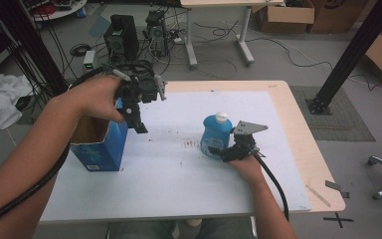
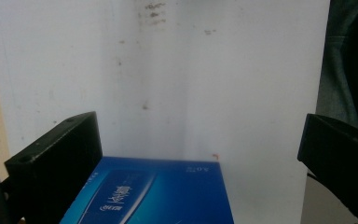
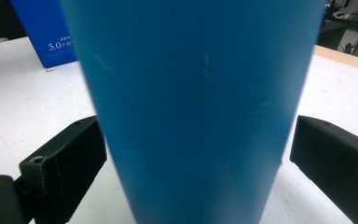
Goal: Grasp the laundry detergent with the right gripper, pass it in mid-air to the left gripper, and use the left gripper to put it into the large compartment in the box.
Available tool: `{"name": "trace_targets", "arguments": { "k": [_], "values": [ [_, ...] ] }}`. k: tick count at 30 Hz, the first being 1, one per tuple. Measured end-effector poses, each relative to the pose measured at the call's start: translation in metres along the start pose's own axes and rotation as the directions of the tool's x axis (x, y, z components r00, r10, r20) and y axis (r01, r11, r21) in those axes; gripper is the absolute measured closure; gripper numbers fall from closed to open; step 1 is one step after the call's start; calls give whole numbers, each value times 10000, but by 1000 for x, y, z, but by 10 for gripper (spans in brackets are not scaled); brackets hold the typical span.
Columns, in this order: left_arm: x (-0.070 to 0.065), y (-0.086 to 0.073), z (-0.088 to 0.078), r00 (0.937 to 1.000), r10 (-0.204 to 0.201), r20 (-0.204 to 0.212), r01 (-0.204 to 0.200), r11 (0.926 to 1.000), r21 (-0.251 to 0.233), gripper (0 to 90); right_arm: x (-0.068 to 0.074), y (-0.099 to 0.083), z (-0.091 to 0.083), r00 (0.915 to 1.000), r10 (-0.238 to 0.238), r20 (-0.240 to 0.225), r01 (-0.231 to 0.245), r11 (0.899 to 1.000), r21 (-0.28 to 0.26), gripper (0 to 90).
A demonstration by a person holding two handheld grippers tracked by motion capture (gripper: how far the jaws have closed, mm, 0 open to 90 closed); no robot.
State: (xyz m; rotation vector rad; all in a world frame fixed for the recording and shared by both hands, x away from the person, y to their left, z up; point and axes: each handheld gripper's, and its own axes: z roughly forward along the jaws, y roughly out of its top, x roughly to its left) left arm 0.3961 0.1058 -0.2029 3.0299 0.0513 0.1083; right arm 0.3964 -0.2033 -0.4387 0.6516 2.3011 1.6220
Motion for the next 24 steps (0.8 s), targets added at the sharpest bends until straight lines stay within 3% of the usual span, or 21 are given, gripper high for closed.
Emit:
{"name": "trace_targets", "arguments": {
  "k": [5, 12, 17, 24],
  "values": [
    [-1, 0, -1, 10000, -13, -14, 13, 10000, 74, 1, 0, -1, 3, 9999, 68, -109, -68, 10000, 16, 127],
    [-1, -1, 1, 10000, -51, -2, 51, 10000, 47, 1, 0, -3, 4, 9999, 128, 17, -127, 9999, -32, 149],
    [-1, -1, 2, 10000, -48, 14, 47, 10000, 77, 1, 0, -3, 5, 9999, 147, -41, -147, 9999, -38, 220],
    [0, -2, 4, 10000, -78, 34, 78, 9999, 94, 1, 0, -3, 4, 9998, 212, -18, -212, 9998, -12, 229]
  ]
}}
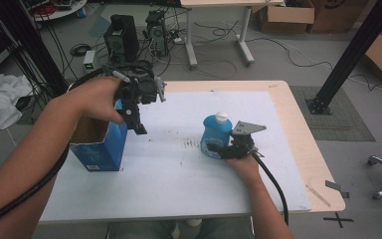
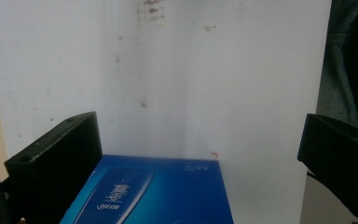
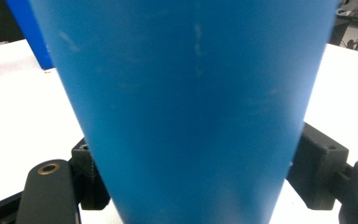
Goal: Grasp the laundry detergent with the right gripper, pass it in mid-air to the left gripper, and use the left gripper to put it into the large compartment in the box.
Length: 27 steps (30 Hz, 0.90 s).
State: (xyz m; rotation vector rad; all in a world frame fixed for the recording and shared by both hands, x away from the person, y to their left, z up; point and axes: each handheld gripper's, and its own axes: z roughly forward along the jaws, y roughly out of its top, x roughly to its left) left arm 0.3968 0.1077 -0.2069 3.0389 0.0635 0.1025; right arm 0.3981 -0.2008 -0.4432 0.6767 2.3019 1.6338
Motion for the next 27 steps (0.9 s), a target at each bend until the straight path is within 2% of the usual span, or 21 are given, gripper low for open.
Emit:
{"name": "trace_targets", "arguments": {
  "k": [4, 20, 27],
  "values": [
    [0, 0, 1, 10000, 25, 17, -25, 10000, -31, 1, 1, 0, 0, 10000, -46, -3, 46, 10000, -13, 277],
    [0, 0, 2, 10000, 30, 15, -30, 10000, -10, 1, 1, 0, 0, 10000, -17, -58, 17, 10000, -37, 337],
    [0, 0, 4, 10000, 13, 38, -13, 10000, 32, 1, 3, 1, 0, 9997, -134, -199, 133, 9999, -57, 411]
  ]
}}
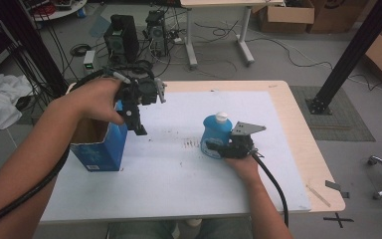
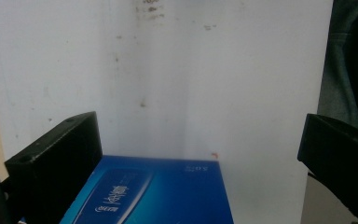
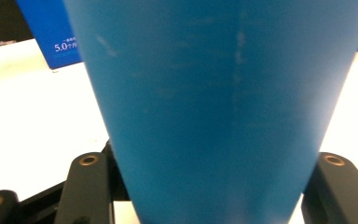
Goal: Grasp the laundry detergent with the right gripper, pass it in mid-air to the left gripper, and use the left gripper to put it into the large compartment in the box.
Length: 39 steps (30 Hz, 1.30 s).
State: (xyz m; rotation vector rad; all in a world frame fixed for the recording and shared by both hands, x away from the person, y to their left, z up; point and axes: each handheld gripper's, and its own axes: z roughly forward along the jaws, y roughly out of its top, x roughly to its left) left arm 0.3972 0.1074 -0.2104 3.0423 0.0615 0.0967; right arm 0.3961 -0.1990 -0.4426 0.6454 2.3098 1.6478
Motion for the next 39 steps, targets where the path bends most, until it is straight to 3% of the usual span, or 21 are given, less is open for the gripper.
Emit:
{"name": "trace_targets", "arguments": {
  "k": [9, 15, 27, 30, 31, 32, 33, 34, 35, 38, 39],
  "values": [
    [-2, 1, 0, 10000, 35, 2, -34, 10000, -23, 2, 2, 2, -1, 9998, -164, 124, 163, 9998, 126, 432],
    [-2, 2, 1, 10000, 43, 23, -43, 10000, 7, 1, 5, 6, -3, 9995, -268, -174, 275, 9989, 384, 435],
    [-5, 8, -1, 9998, 170, 75, -170, 9999, -32, 1, 26, 46, -23, 9867, -1056, -1234, 1103, 9934, 325, 435],
    [-8, 13, 2, 9994, 304, 172, -304, 9995, 2, 1, 38, 57, -20, 9715, -1276, -1996, 1394, 9892, 462, 435],
    [-8, 13, 2, 9994, 304, 172, -304, 9995, 2, 1, 38, 57, -20, 9715, -1276, -1996, 1394, 9892, 462, 435],
    [-10, 15, 5, 9991, 366, 234, -368, 9993, 58, 1, 45, 59, -16, 9626, -1386, -2329, 1551, 9864, 539, 435],
    [-10, 15, 5, 9991, 366, 234, -368, 9993, 58, 1, 45, 59, -16, 9626, -1386, -2329, 1551, 9864, 539, 435],
    [-12, 18, 7, 9986, 425, 310, -429, 9990, 108, 1, 52, 60, -11, 9524, -1539, -2630, 1759, 9824, 624, 435],
    [-13, 19, 8, 9984, 460, 328, -464, 9989, 116, 1, 56, 60, -8, 9476, -1565, -2785, 1820, 9809, 680, 435],
    [-17, 22, 11, 9977, 524, 421, -530, 9985, 130, 1, 65, 61, 2, 9339, -1628, -3184, 1958, 9778, 744, 435],
    [-17, 22, 11, 9977, 524, 421, -530, 9985, 130, 1, 65, 61, 2, 9339, -1628, -3184, 1958, 9778, 744, 435]
  ]
}}
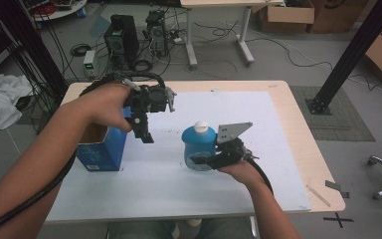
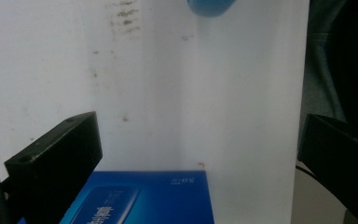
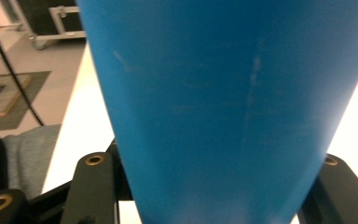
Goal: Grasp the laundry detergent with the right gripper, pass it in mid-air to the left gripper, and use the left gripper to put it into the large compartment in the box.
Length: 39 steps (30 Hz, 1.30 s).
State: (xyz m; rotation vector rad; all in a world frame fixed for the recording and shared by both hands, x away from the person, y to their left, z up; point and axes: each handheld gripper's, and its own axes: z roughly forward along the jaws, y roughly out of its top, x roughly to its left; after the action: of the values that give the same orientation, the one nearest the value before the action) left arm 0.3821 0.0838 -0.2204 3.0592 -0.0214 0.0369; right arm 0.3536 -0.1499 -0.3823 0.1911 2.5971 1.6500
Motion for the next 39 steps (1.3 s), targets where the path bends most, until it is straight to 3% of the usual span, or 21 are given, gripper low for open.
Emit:
{"name": "trace_targets", "arguments": {
  "k": [4, 19, 39],
  "values": [
    [-6, 6, 5, 9997, 147, 191, -151, 9997, 203, 1, 6, 4, 20, 9988, -119, -483, 124, 9999, 97, 436],
    [-25, 22, 23, 9974, 492, 519, -512, 9980, 380, 1, 12, 13, 62, 9952, -146, -963, 166, 9997, 196, 438],
    [-36, 25, 35, 9981, 485, 376, -506, 9971, 569, 4, 16, 29, 87, 9910, -368, -1284, 358, 9993, -102, 439]
  ]
}}
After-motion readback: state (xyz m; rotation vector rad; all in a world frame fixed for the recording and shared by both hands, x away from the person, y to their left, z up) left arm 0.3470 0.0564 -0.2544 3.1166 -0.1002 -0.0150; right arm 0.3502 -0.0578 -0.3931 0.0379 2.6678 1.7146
